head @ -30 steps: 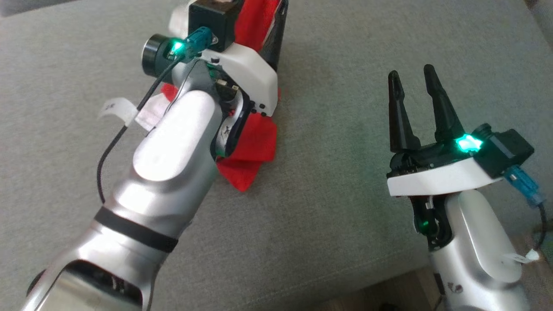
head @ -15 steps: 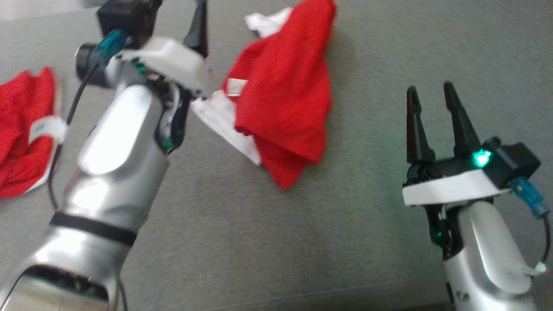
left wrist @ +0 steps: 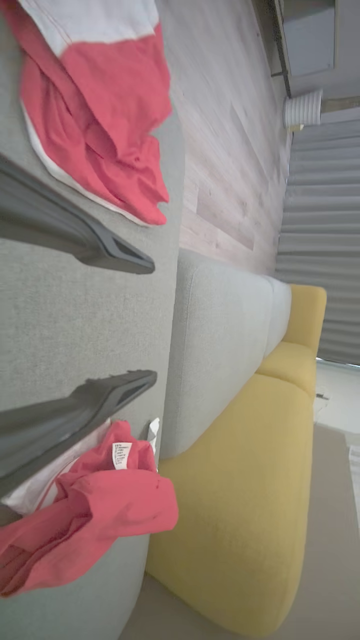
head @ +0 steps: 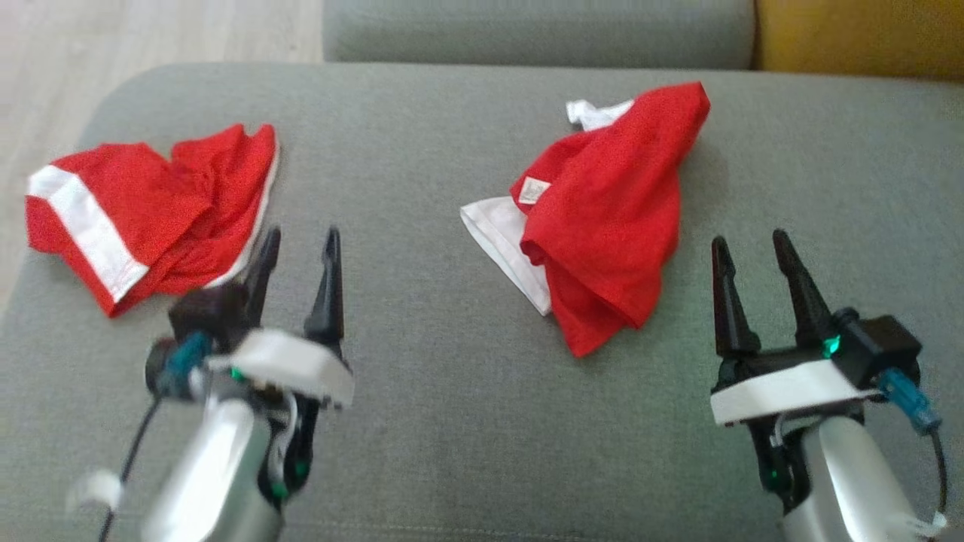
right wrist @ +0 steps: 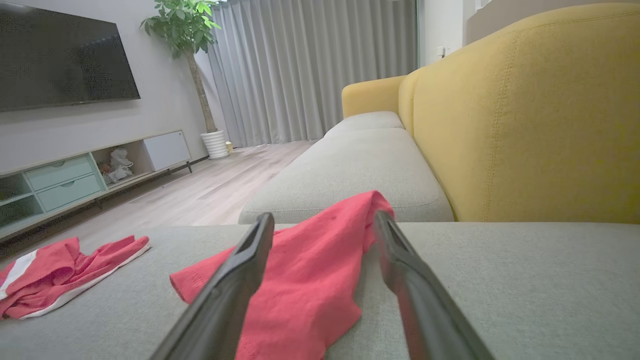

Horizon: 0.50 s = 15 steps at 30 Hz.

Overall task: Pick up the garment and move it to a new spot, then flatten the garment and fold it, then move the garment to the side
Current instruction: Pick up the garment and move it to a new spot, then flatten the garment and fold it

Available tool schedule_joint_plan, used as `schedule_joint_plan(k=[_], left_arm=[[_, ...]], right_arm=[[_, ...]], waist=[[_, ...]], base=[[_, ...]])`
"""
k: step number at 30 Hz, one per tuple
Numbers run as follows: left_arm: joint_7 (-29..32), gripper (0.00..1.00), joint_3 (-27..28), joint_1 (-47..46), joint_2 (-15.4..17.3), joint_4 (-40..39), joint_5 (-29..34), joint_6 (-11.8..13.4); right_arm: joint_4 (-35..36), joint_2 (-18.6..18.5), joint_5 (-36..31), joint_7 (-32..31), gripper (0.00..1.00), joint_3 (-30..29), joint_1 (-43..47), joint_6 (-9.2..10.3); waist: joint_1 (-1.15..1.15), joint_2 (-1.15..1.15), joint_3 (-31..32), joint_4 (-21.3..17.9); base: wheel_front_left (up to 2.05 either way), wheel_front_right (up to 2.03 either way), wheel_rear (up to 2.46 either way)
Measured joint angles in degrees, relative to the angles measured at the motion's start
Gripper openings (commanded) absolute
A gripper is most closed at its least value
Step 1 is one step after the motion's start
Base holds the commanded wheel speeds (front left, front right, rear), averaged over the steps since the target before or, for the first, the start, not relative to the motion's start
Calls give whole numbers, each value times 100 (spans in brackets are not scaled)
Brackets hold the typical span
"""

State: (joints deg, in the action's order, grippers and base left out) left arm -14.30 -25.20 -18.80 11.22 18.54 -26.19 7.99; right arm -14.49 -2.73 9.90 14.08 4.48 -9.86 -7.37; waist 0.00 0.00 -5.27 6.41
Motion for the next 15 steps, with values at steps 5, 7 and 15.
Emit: schedule_joint_plan(k=[5,7,15], left_arm=[[0,100,500,900,-400,-430,299,-2],[0,100,581,940,-483,-469,437,-79],[0,100,791,899,-732,-477,694,-400]], right_arm=[[19,0,-158,-122,100,33,144,0],[71,0,-320,-200,100,100,133,0],[-58,-3,-1084,-762,100,871,-377,0]], waist=[[0,0,166,157],[0,0,153,184],[0,0,-113,353]], base=[[0,0,0],[0,0,0],[0,0,0]])
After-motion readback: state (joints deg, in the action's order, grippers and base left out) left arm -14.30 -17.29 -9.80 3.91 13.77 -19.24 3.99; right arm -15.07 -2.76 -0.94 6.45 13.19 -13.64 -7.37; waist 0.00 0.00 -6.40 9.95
